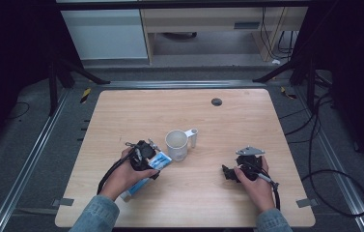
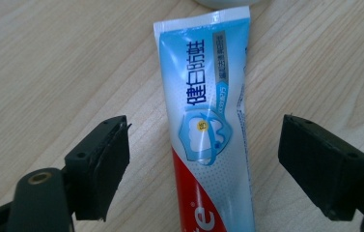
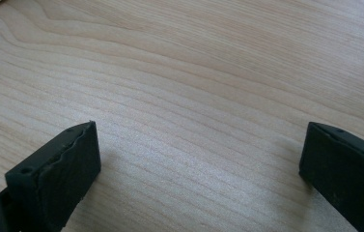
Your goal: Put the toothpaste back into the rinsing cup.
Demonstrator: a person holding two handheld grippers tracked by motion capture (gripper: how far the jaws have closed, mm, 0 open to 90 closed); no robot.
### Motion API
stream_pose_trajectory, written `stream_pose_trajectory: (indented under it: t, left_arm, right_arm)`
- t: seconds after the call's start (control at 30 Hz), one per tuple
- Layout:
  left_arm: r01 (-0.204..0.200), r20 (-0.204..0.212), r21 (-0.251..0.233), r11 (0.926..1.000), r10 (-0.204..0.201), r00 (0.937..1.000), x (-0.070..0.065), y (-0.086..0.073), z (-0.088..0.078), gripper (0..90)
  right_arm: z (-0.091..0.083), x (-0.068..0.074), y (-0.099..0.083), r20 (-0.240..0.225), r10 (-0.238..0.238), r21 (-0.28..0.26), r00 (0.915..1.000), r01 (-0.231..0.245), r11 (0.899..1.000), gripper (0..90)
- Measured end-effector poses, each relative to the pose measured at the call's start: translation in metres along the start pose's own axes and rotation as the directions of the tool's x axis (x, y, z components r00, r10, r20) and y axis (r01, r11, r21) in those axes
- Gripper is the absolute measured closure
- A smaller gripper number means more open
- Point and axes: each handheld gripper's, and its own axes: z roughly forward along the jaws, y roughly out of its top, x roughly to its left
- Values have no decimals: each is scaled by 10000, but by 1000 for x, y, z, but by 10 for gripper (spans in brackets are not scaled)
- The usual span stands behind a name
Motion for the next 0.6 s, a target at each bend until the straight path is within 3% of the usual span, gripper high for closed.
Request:
stream_pose_trajectory:
  t: [0.13, 0.4, 0.6]
  left_arm:
    - [68, 304, 377, 9993, -79, 9995, 3, 4, 5, 229]
    - [154, 531, 1031, 9945, -210, 9984, 9, 9, 14, 296]
    - [238, 762, 1184, 9927, -330, 9965, 11, 13, 20, 337]
  right_arm:
    - [0, 0, 0, 0, 4, 0, 10000, -4, 10000, 11]
    - [0, 0, 0, -1, 1, 1, 10000, -1, 10000, 11]
    - [0, 0, 0, 2, -11, 2, 10000, 11, 10000, 11]
